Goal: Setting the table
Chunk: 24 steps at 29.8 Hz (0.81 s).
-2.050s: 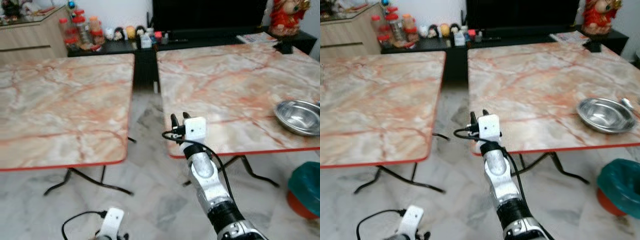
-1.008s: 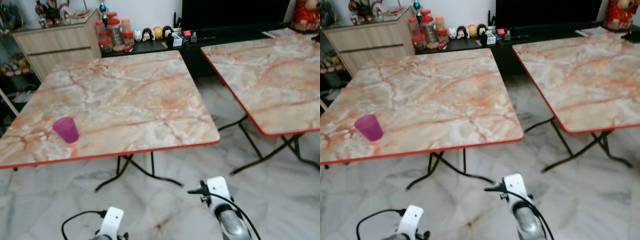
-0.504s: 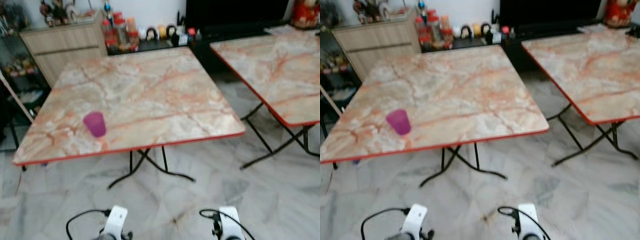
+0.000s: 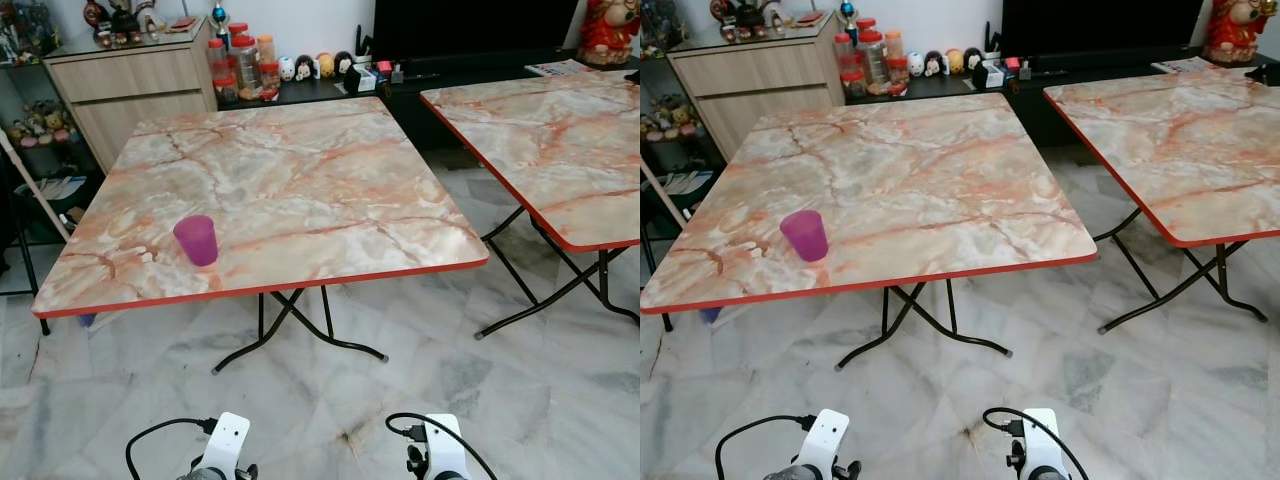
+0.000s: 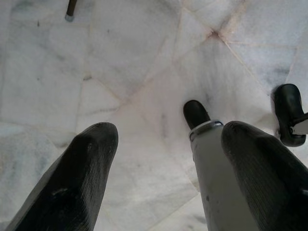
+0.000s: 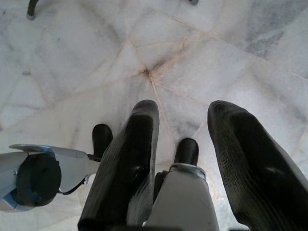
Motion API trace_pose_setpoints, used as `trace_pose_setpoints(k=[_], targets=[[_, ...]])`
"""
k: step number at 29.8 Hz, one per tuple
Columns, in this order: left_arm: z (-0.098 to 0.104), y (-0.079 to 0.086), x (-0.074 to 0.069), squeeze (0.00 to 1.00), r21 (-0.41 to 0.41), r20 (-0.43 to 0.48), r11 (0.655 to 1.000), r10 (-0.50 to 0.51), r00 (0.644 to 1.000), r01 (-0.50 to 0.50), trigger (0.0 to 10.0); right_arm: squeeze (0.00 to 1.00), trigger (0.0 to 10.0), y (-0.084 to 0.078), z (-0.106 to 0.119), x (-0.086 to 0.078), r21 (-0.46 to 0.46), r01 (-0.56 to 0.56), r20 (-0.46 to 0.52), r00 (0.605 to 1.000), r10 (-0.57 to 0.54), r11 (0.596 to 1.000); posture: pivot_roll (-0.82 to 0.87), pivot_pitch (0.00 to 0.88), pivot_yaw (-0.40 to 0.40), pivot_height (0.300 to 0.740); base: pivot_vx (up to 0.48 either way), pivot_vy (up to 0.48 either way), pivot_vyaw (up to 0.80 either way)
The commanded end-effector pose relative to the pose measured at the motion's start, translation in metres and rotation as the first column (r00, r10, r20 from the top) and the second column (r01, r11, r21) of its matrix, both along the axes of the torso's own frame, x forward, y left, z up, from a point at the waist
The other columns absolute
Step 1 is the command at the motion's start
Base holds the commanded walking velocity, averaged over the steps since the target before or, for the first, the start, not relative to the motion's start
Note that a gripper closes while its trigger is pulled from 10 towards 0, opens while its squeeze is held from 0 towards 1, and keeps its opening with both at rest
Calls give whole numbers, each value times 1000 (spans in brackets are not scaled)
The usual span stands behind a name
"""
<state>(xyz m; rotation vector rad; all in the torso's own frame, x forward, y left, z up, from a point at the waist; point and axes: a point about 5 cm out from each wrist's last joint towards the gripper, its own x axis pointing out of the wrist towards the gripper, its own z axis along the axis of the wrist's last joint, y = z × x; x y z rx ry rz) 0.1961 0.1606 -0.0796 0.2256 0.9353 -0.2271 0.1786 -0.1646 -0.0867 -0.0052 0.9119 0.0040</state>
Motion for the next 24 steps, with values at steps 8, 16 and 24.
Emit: trace_pose_setpoints(k=[8,16,24], targets=[[0,3,1,0,23,0,1000,-14,1000,14,10000,0,10000,2,4,8,3,-45,17,999,45,999,105,0,45,740,0,0,0],[-1,5,-1,0,35,-5,999,-16,1000,16,10000,0,10000,5,1,4,12,-26,8,1000,26,1000,112,0,46,740,168,162,300],[-1,4,-3,0,29,-9,999,-28,1000,28,10000,0,10000,2,1,2,5,-19,9,1000,19,1000,78,0,63,740,274,278,0]])
